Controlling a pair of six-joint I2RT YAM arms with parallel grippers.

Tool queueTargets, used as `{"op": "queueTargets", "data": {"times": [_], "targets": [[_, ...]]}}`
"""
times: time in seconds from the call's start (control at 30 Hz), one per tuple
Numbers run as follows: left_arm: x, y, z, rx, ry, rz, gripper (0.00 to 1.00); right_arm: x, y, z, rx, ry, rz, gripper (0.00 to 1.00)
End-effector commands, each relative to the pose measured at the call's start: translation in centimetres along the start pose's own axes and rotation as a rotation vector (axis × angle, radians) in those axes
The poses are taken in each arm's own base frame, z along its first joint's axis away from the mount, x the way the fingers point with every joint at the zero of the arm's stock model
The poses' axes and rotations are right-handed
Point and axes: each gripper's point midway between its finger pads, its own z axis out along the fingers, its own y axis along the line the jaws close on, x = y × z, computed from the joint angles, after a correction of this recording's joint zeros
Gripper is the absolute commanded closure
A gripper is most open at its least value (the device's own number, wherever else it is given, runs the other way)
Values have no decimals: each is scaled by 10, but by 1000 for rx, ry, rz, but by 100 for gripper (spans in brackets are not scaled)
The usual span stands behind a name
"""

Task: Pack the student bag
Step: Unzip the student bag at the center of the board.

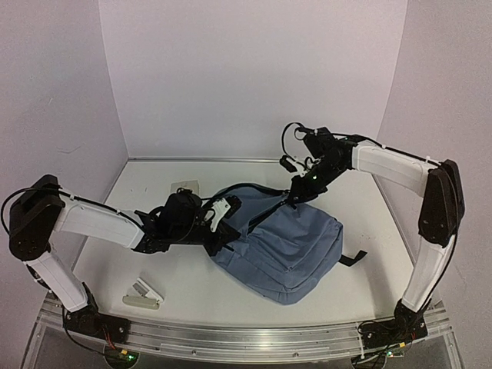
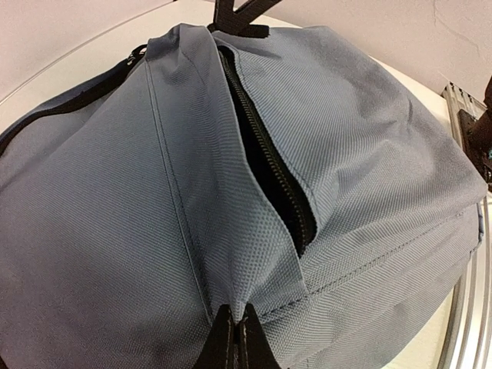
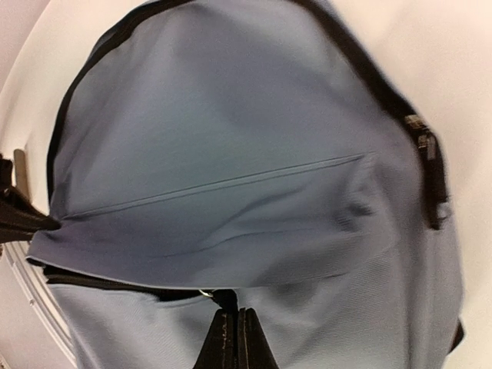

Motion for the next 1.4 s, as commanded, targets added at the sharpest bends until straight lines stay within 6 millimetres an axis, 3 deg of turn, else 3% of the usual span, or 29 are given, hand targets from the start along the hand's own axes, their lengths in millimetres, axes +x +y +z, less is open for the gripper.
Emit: {"op": "queueTargets", "data": {"times": [0.0,0.3,0.57,0.7,0.87,0.97,1.07,1.23,1.3,1.37], "targets": [[-4,-18,-4,57,-9,-24,100,-16,-49,-6,147,-19,-24,100],[8,-45,18,72,54,29,100,-30,-99,6,335,10,-78,100],[20,-80,43,143,104,90,100,-69,-108,15,353,-52,-69,100],[22,-92,51,170,101,84,100,-83,-88,18,253,-92,-53,100],[11,-94,59,167,69,30,99,-79,-33,30,84,-82,-81,100],[5,-92,67,151,70,11,94,-75,3,33,2,-75,-101,100],[-2,-95,74,162,57,-15,90,-76,25,31,-28,-83,-122,100],[-13,-102,80,201,40,-40,89,-91,21,28,20,-121,-126,100],[-16,-99,75,185,31,-53,87,-95,10,25,83,-131,-127,92],[-21,-90,67,144,21,-78,78,-98,1,21,132,-140,-128,83]]}}
